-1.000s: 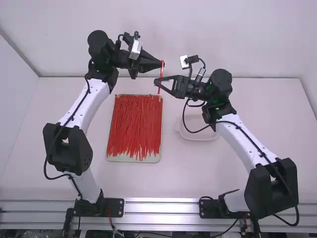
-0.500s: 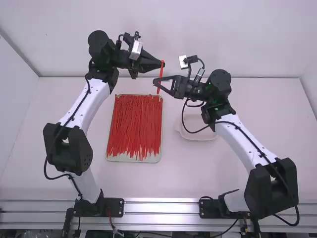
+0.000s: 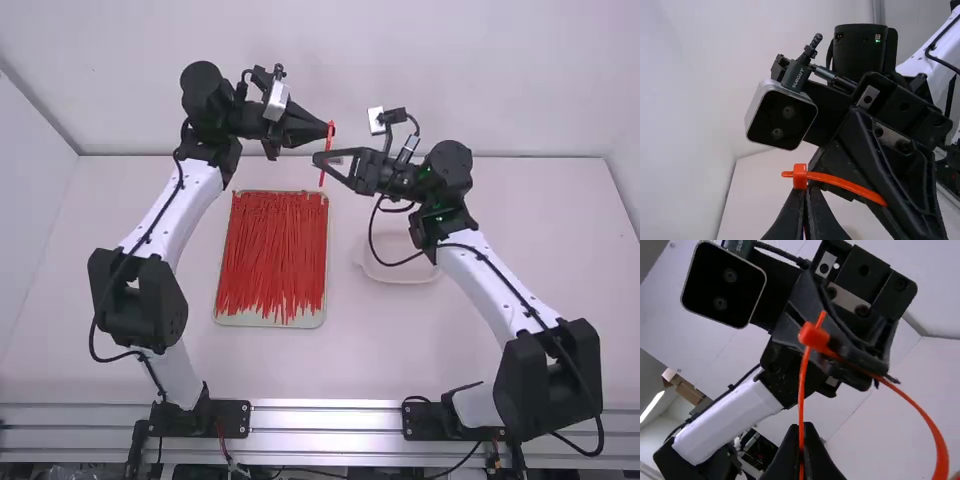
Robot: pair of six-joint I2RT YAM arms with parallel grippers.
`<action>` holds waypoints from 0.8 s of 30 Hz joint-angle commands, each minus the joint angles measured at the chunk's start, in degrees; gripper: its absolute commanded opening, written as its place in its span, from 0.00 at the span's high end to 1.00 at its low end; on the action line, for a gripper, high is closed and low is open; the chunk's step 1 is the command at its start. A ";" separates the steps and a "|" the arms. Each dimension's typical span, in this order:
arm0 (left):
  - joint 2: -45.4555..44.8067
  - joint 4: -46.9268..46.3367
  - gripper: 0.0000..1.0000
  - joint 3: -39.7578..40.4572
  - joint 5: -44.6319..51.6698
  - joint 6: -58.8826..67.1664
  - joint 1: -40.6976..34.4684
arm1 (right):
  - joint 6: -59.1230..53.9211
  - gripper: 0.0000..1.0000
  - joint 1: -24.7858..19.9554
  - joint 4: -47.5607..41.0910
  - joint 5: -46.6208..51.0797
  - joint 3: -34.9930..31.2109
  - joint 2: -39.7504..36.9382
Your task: Fasten the cable tie
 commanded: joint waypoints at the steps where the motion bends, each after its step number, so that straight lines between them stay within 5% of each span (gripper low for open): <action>1: -0.98 0.20 0.98 -0.07 1.44 0.02 -0.46 | 0.55 1.00 -0.83 0.46 1.44 1.68 -0.13; 24: -0.98 2.14 0.98 -0.07 1.44 -0.02 -0.83 | 4.66 1.00 -1.97 6.67 2.51 1.75 -0.13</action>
